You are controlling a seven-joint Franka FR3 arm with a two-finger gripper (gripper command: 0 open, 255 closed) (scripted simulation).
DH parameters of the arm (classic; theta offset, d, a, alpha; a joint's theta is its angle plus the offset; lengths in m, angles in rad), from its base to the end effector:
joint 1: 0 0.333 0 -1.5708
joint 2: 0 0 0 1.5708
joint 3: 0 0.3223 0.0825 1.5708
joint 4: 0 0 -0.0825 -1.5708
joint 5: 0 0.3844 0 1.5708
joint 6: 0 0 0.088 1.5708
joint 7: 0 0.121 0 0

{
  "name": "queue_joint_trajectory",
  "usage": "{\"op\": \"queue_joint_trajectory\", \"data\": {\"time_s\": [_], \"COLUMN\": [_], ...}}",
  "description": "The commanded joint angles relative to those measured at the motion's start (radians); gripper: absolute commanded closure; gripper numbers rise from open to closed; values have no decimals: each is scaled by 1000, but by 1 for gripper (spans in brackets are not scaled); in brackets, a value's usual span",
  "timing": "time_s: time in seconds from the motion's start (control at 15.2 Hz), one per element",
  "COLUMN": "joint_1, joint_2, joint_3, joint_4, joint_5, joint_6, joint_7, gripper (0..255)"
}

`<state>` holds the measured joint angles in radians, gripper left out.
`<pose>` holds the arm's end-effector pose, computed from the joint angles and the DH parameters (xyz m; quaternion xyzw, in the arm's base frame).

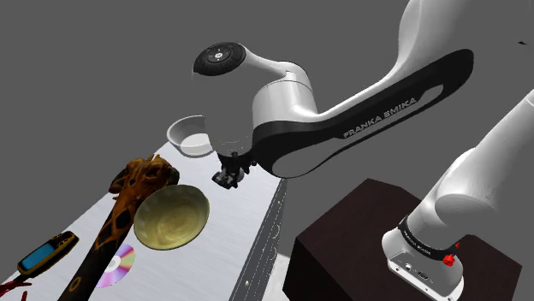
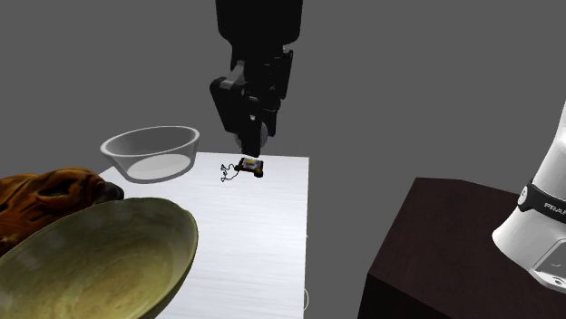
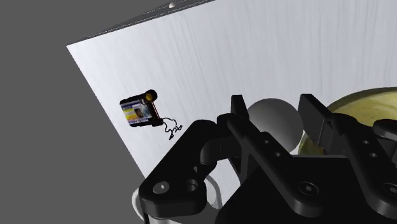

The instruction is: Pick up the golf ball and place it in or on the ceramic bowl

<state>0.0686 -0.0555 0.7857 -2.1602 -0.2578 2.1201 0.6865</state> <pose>0.3568 0.3914 0.4087 0.9803 0.1494 0.0886 0.0938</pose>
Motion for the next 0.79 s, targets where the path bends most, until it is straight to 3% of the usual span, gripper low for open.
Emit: {"op": "queue_joint_trajectory", "data": {"time_s": [0.0,0.33,0.66,0.73], "joint_1": [9,123,297,354], "joint_2": [104,362,593,663], "joint_3": [28,22,-32,-50], "joint_4": [91,352,662,770], "joint_5": [-82,-262,-378,-406], "joint_6": [-38,-168,-309,-354], "joint_7": [74,206,251,251], "gripper": [255,255,255,255]}}
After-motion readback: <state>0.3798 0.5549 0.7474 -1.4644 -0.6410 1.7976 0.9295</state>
